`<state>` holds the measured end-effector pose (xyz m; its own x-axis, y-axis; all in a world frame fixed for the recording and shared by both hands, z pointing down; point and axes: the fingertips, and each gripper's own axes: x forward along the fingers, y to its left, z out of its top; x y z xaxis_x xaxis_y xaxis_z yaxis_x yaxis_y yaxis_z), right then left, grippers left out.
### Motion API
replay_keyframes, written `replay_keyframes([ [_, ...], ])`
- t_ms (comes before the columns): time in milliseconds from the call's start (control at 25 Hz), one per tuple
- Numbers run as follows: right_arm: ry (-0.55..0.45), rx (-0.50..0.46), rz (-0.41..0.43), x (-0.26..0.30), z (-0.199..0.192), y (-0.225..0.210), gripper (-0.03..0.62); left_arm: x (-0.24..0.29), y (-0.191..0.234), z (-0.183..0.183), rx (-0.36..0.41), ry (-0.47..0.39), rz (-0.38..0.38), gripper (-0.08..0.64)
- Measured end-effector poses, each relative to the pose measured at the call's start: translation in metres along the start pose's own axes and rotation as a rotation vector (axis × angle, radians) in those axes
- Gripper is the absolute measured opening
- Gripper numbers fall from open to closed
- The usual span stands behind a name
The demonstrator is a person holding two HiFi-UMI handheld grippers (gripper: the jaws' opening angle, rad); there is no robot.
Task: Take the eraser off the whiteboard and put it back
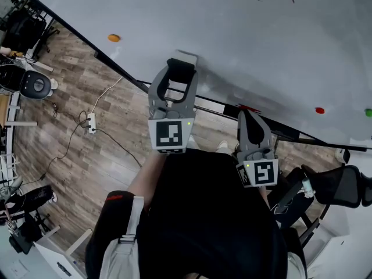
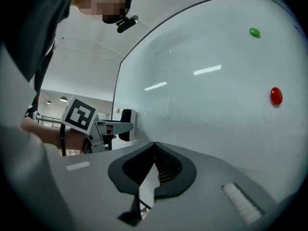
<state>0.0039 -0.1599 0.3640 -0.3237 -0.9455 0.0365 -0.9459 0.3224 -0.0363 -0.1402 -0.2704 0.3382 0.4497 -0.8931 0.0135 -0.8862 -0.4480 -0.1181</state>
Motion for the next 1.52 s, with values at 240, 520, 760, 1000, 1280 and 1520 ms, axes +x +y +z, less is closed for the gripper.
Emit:
replay_keyframes([
  [240,0.001,0.002,-0.010,0.004,-0.002,-0.004,0.002,0.004,-0.003,-0.002,-0.020,0.007,-0.014,0.230],
  [520,0.003,0.002,-0.019,0.005,-0.002,-0.003,0.002,0.006,-0.003,-0.002,-0.025,0.001,-0.016,0.230],
  [760,0.004,0.000,-0.026,0.006,-0.003,-0.002,0.002,0.006,-0.002,-0.001,-0.062,-0.012,0.019,0.233],
  [1000,0.006,0.004,-0.034,0.004,-0.005,0.001,0.002,0.006,-0.003,-0.002,-0.058,-0.034,0.007,0.238],
  [1280,0.005,0.007,-0.040,0.003,-0.006,0.006,0.002,0.004,-0.007,-0.003,-0.067,-0.044,-0.041,0.268],
  [1520,0.007,0.014,-0.039,0.005,-0.009,0.010,0.002,-0.002,-0.007,-0.010,-0.060,-0.034,-0.074,0.281],
])
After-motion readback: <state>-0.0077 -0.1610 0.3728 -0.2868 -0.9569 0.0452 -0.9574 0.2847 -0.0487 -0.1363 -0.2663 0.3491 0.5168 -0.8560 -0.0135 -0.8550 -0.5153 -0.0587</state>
